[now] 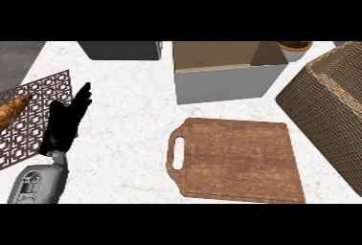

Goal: Pick the tomato from the cutting board and place it in the basket

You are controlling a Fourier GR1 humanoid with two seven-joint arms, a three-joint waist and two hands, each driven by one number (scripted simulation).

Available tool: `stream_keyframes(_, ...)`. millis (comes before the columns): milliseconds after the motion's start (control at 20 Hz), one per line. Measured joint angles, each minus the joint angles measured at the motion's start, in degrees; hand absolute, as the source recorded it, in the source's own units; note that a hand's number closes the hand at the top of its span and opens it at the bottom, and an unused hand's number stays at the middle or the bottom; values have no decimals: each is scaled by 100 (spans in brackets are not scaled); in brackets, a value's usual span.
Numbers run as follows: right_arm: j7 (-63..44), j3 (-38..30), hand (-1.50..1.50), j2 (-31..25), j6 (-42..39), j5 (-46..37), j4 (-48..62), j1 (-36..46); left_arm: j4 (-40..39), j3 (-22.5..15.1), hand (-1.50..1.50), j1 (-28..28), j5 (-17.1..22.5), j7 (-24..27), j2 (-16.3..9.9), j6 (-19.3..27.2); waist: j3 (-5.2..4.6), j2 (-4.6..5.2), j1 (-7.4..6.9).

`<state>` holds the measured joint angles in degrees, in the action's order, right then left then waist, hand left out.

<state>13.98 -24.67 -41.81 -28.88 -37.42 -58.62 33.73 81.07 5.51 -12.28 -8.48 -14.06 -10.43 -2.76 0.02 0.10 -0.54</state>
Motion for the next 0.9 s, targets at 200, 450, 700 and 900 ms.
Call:
stream_keyframes(200,322,-204,-150,108,343,196,405,56,-37,14,0,46,7,119,15,-12,2,4,1)
stream_keyframes(450,398,-697,-150,152,778,577,770,296,-300,72,0,-183,-13,135,-9,9,2,7,21)
stream_keyframes(700,372,-1285,-150,-354,965,904,1470,527,-199,32,0,-154,0,50,35,-5,4,13,-10)
stream_keyframes(900,370,-1738,-150,-980,806,1158,2158,488,-48,-42,0,-39,-62,29,88,44,5,16,-12)
